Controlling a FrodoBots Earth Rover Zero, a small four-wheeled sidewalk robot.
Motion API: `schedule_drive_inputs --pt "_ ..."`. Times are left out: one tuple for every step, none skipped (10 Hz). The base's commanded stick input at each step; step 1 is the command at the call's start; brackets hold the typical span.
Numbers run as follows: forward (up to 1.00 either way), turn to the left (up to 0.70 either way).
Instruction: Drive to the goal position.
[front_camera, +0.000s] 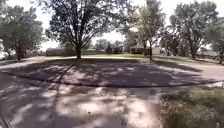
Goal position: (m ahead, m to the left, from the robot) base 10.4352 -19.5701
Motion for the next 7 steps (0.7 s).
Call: schedule_drive_inputs --pt "0.04 0.0" --pt "0.04 0.0" --pt "0.04 0.0" --pt "0.04 0.0" --pt "0.04 0.0" --pt "0.04 0.0" --pt "0.04 0.0"
